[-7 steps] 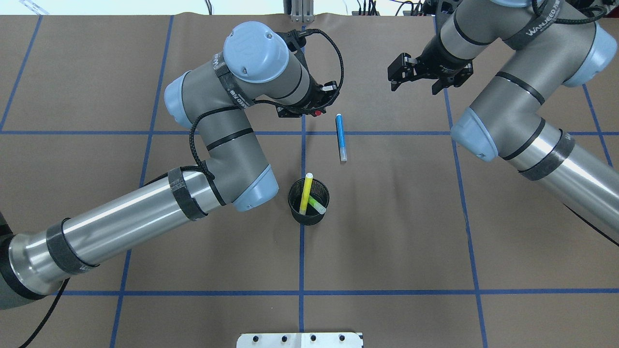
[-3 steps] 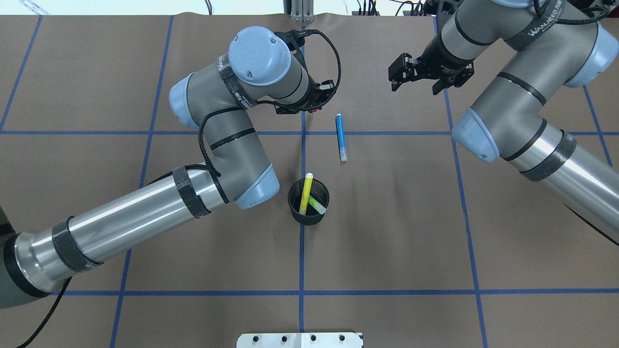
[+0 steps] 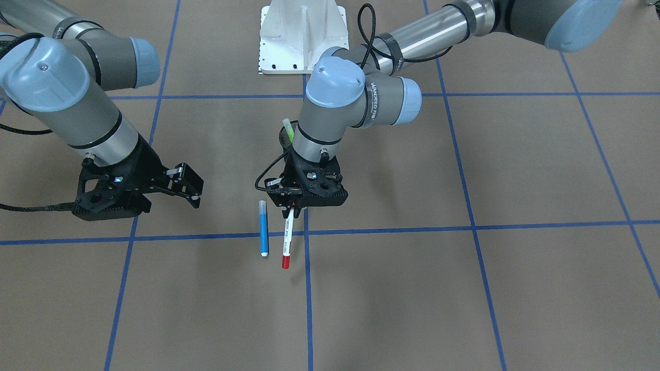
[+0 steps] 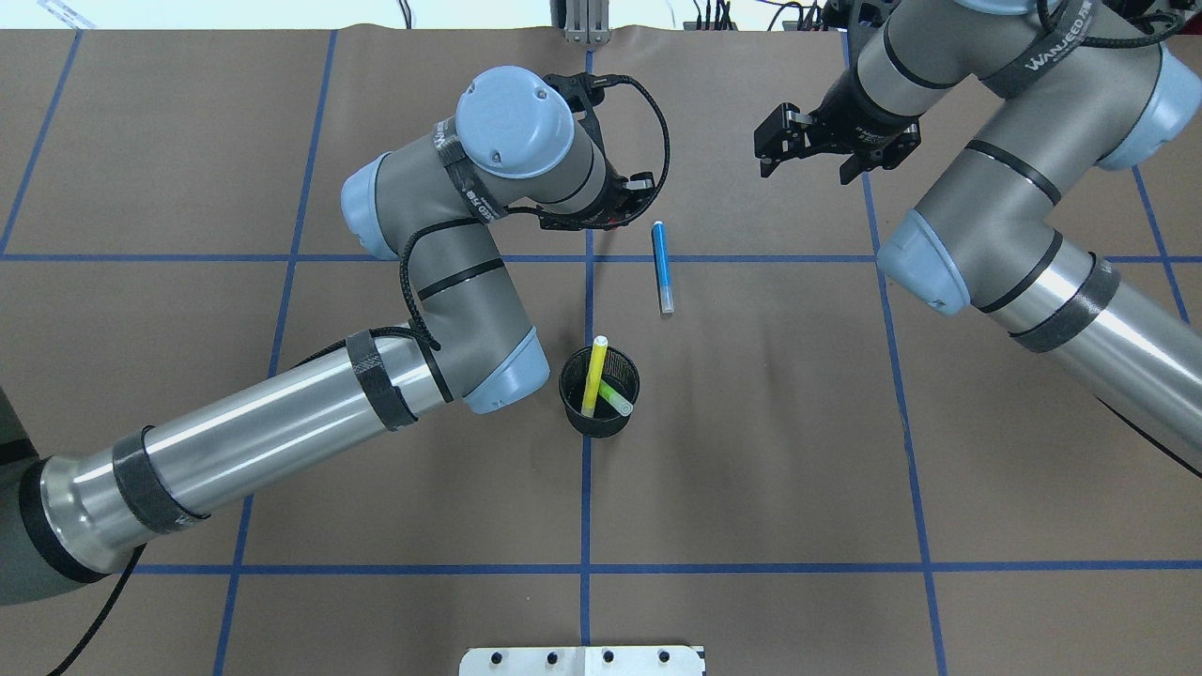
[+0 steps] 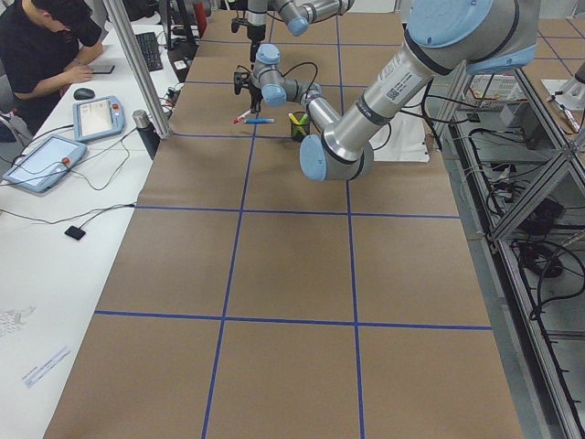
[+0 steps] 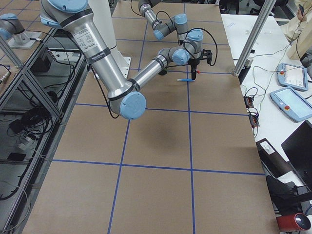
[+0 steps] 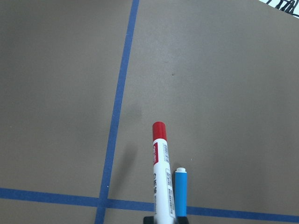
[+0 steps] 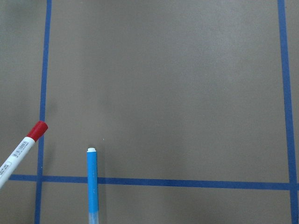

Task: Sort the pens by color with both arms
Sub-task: 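Set down the white marker with the left gripper while the right gripper approaches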

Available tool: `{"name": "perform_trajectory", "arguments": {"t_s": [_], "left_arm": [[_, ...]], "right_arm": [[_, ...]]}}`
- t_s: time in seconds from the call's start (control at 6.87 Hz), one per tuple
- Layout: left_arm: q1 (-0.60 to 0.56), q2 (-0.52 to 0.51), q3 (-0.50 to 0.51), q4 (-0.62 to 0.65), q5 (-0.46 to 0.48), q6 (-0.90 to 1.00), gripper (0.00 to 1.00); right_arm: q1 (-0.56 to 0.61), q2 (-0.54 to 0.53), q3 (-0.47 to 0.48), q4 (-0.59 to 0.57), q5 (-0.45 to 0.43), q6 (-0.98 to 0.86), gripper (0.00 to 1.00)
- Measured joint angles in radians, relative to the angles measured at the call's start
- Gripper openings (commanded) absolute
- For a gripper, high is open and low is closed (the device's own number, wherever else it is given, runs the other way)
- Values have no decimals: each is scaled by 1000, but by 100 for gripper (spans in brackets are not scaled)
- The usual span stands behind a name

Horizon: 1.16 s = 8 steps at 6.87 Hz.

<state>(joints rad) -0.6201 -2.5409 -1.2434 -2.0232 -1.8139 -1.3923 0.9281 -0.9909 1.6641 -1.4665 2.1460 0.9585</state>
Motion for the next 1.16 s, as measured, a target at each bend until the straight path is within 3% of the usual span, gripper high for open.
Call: {"name": "perform_trajectory", "arguments": {"t_s": [0.29, 0.87, 1.16], "left_arm": [[21, 1, 10, 0, -1, 13, 38], [22, 3, -8, 3, -17, 50, 41], [-30, 24, -49, 12, -144, 83, 40]], "right_arm": [[0, 1, 0, 0, 0, -1, 99], [-2, 9, 2, -2, 0, 1, 99], [-10, 20, -4, -5, -4, 10, 98]]}}
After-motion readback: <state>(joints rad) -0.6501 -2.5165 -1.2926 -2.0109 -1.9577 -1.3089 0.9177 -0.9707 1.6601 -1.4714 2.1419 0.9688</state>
